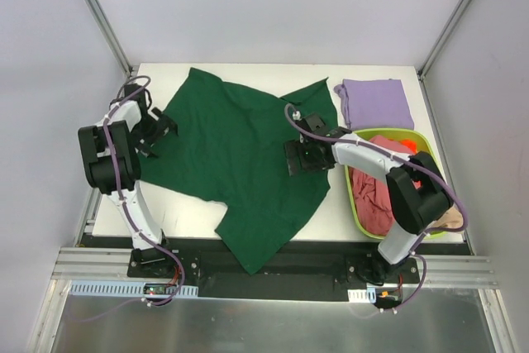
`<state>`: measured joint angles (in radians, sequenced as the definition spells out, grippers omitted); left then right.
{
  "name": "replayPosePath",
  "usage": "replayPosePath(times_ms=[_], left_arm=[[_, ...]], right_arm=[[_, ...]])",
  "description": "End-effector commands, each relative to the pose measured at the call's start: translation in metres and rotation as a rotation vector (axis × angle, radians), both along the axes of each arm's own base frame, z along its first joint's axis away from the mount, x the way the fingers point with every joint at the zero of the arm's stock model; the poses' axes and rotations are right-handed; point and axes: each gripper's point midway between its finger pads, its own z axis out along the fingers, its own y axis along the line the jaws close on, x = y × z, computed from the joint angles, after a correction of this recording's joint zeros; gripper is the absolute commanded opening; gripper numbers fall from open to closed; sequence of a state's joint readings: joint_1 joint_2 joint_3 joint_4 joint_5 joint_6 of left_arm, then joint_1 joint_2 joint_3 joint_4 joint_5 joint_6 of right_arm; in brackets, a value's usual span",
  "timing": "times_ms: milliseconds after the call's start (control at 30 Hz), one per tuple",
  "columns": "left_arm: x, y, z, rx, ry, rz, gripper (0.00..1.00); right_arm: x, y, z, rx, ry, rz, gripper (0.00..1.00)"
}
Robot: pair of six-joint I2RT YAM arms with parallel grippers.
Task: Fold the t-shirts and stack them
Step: Flatten out the tshirt
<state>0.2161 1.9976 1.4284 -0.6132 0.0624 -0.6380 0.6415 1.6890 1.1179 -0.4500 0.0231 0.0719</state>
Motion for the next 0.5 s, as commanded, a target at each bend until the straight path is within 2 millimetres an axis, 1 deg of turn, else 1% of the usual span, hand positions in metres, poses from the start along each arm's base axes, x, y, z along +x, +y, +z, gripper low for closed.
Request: replayPosePath(times_ms=[0,167,200,233,267,300,367,433,467], left_arm=[[-0.058,-0.003,-0.017,-0.032,0.129,0.037,0.99],[-0.110,-0.006,-0.013,0.015,0.155,0.074,0.99],[-0.116,-0.008,-0.010,0.016,0.146,0.078,0.99],[-0.125,-0.005,-0.009,0.045,0.149,0.088,0.99],[-0.129,-0.005,-0.004,0.052,0.133,0.093,0.99],[-0.137,-0.006,-0.004,0.058,0.133,0.097,0.99],[-0.138,-0.002,0.003,0.085,0.107,0.106,0.99],[-0.130,0.004,0.014,0.114,0.071,0.099,0.99],[-0.122,0.004,0.021,0.111,0.045,0.088,0.99]], right_arm=[[0.004,-0.028,-0.014,-0.046,0.045,-0.117,0.96],[-0.003,-0.044,-0.021,-0.056,0.066,-0.116,0.96],[-0.005,-0.045,-0.022,-0.054,0.073,-0.110,0.96],[-0.006,-0.047,-0.025,-0.057,0.079,-0.106,0.96],[-0.007,-0.049,-0.027,-0.061,0.084,-0.105,0.96],[-0.005,-0.053,-0.028,-0.063,0.086,-0.110,0.96],[-0.001,-0.059,-0.029,-0.061,0.085,-0.117,0.96],[0.009,-0.061,-0.024,-0.055,0.071,-0.110,0.96],[0.012,-0.062,-0.019,-0.057,0.068,-0.106,0.96]])
